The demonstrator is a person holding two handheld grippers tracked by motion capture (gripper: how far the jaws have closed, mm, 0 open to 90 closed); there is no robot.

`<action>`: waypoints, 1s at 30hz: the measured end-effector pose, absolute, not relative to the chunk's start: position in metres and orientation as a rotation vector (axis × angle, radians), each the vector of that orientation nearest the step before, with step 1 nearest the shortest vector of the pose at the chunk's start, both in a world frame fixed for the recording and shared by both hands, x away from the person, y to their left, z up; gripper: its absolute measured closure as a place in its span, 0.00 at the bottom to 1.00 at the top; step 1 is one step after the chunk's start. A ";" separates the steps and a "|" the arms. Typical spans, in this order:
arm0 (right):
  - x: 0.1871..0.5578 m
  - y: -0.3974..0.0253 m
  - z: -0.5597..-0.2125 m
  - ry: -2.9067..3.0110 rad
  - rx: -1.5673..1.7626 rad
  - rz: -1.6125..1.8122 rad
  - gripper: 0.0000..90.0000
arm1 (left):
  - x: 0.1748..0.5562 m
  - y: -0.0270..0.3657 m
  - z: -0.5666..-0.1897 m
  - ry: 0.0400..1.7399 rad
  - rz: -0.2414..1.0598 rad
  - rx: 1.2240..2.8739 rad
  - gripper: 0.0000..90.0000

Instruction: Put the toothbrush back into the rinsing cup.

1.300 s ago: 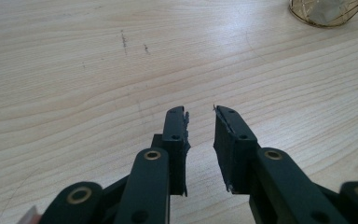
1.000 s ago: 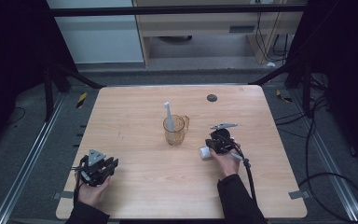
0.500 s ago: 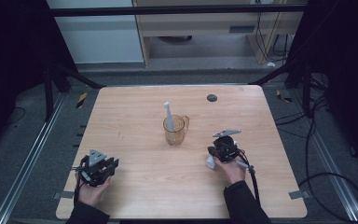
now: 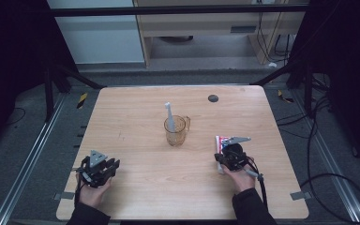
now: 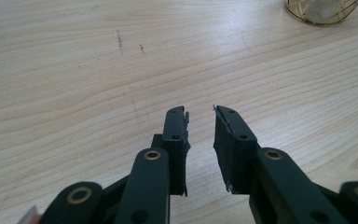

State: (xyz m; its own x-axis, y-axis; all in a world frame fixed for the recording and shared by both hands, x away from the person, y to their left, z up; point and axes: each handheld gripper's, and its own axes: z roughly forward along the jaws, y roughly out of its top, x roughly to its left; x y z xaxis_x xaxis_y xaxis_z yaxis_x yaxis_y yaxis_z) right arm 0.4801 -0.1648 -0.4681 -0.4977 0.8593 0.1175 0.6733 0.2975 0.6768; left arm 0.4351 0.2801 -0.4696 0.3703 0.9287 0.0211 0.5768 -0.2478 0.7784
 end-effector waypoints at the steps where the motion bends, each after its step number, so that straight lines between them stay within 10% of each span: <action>1: 0.479 -0.166 -0.468 2.302 1.395 0.996 1.00 | 0.435 0.280 -0.470 1.301 0.646 1.939 0.81; 30: 0.471 -0.190 -0.468 2.270 1.431 0.989 1.00 | 0.435 0.281 -0.470 1.301 0.647 1.937 0.81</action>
State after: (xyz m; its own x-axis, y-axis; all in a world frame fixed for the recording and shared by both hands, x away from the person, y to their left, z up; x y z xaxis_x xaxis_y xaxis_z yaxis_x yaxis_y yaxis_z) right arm 0.4706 -0.1902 -0.4676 -0.4697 0.8748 0.1185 0.6828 0.2749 0.6770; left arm 0.4350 0.2805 -0.4696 0.3691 0.9292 0.0198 0.5768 -0.2457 0.7790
